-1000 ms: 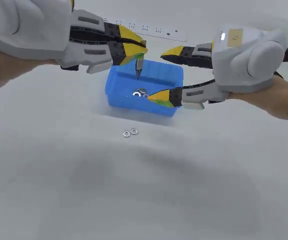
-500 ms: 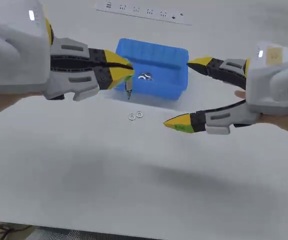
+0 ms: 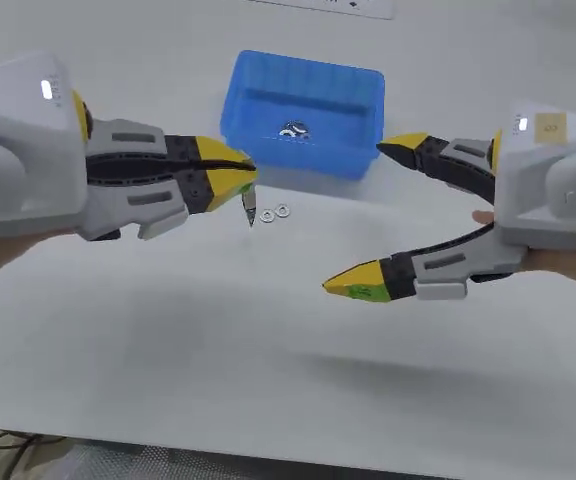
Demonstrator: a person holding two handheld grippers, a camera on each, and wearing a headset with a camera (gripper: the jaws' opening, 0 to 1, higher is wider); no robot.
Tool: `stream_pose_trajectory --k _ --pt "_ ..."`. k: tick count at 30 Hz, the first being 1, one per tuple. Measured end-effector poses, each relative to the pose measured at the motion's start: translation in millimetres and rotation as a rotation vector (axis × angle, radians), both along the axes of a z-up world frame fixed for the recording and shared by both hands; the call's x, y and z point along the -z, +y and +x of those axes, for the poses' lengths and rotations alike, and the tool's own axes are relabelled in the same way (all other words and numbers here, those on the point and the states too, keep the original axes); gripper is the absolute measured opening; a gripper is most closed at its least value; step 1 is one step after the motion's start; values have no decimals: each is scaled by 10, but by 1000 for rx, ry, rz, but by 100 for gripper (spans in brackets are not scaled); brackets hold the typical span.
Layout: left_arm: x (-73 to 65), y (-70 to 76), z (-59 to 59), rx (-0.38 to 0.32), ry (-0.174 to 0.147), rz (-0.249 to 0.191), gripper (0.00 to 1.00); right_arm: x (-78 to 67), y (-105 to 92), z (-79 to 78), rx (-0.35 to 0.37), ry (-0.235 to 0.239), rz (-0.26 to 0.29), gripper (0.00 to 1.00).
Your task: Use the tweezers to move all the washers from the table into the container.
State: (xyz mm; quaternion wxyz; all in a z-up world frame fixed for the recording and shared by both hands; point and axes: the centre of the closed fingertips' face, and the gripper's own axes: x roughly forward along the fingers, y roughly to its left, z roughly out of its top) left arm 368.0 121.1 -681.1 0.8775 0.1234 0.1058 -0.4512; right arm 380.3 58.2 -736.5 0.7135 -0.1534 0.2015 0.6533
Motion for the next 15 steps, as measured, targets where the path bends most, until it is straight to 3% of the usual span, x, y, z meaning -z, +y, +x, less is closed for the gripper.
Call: stream_pose_trajectory --k 15 --pt "-13 -140 112 35 0 -44 5 13 -42 -115 -17 78 6 100"
